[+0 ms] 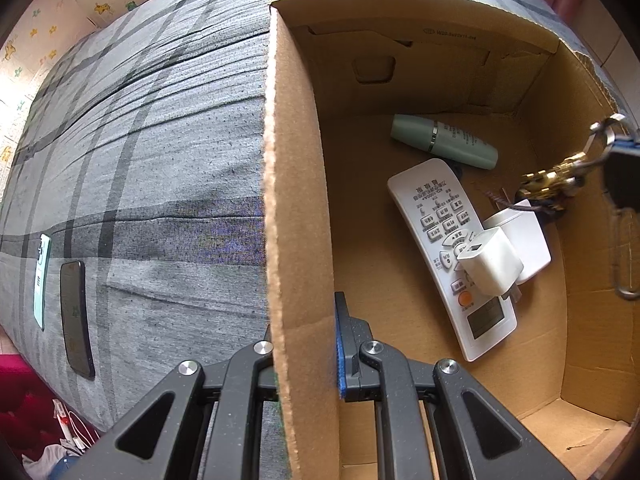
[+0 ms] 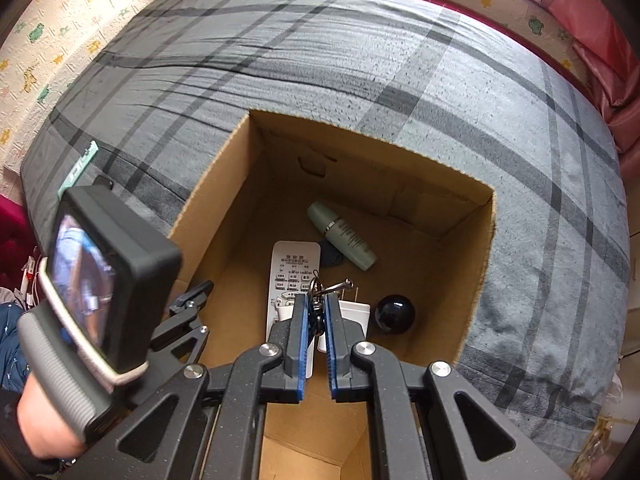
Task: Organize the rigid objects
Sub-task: 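Lower the keyring into the box and open the right gripper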
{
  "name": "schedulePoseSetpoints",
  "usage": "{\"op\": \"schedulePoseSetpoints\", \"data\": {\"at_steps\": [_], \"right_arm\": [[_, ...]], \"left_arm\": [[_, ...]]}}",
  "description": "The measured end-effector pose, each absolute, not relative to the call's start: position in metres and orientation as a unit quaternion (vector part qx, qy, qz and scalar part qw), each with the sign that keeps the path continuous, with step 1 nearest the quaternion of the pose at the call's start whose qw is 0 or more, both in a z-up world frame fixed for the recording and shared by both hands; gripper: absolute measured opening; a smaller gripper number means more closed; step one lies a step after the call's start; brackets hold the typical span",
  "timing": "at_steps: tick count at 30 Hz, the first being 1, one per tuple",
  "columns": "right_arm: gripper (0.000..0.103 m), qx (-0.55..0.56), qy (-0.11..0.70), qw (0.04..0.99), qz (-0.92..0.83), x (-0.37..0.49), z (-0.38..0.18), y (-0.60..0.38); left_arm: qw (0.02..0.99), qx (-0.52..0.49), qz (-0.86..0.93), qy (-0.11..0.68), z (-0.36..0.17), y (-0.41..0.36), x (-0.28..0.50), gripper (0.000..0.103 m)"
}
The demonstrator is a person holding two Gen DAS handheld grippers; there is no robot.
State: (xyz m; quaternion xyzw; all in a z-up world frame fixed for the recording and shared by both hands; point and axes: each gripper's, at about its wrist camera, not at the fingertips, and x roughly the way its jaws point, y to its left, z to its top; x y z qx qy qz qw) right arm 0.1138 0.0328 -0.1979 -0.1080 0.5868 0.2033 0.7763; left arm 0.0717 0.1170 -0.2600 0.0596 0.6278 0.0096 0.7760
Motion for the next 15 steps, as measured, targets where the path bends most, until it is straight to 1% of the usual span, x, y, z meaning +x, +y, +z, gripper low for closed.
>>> {"op": "schedulePoseSetpoints", "data": {"at_steps": [15], "right_arm": [[0.006,-0.113,0.613,0.761,0.179,0.125,-0.250,0.041]], "left_arm": [[0.777,0.048,0.004,0.628,-0.260,0.120,0.073,0.013]]}}
